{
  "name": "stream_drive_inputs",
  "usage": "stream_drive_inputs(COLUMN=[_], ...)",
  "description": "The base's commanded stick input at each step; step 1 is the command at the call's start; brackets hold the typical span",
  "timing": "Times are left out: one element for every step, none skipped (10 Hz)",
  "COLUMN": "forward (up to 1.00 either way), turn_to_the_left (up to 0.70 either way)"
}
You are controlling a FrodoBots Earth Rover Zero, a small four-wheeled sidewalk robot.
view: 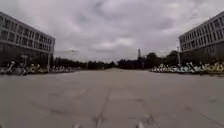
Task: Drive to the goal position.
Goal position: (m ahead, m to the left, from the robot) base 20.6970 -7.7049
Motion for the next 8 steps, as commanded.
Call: stream_drive_inputs(forward=[0.45,0.45,0.45,0.45,0.45,0.45,0.45,0.45], turn_to_the_left=[0.0,0.0,0.0,0.0,0.0,0.0,0.0,0.0])
